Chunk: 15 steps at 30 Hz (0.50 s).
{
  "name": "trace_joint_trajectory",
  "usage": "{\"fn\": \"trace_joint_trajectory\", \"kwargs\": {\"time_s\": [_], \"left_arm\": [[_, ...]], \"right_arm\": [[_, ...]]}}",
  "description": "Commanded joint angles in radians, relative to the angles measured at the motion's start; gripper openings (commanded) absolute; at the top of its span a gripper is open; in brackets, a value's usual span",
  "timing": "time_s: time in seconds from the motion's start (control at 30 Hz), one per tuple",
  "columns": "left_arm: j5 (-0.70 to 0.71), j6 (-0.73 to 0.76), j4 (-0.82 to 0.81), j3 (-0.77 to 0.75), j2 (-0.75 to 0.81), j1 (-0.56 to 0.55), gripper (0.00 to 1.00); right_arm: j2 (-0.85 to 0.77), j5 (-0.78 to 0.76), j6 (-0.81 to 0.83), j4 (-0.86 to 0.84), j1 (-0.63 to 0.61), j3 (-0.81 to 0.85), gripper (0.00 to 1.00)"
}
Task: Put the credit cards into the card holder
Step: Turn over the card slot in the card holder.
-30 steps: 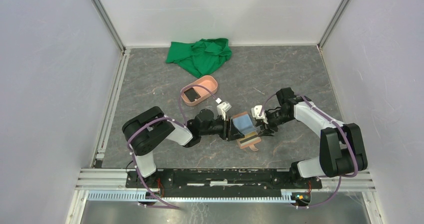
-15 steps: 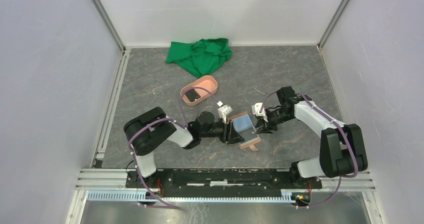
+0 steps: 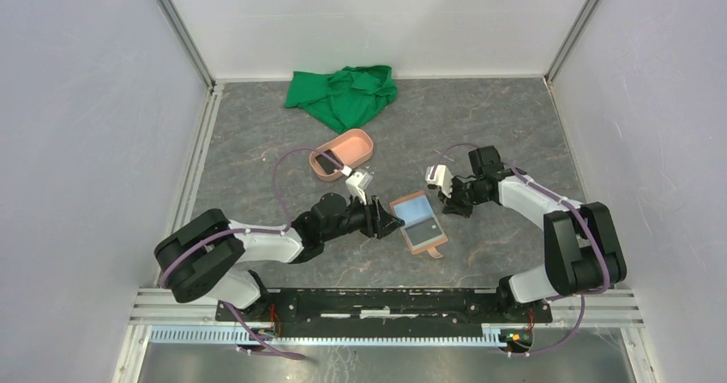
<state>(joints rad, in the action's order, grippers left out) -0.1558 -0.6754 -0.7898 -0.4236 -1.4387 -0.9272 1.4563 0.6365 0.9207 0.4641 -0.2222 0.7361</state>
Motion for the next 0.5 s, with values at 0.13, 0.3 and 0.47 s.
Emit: {"fn": "trace_joint_trajectory", "kwargs": {"time_s": [0.13, 0.3, 0.47], "left_arm": [[0.083, -0.099, 0.081, 0.001, -0.043, -0.002, 0.62], [0.081, -0.145, 0.049, -0.011, -0.102, -0.002, 0.63], [0.091, -0.179, 0.023, -0.010, -0.160, 0.000, 0.64]], "right_arm": [[0.022, -0.037, 0.126, 0.069, -0.049, -0.026, 0.00], [0.060, 0.009, 0.211, 0.151, -0.119, -0.014, 0.00], [0.057, 0.097, 0.243, 0.185, -0.166, -0.016, 0.00]]}}
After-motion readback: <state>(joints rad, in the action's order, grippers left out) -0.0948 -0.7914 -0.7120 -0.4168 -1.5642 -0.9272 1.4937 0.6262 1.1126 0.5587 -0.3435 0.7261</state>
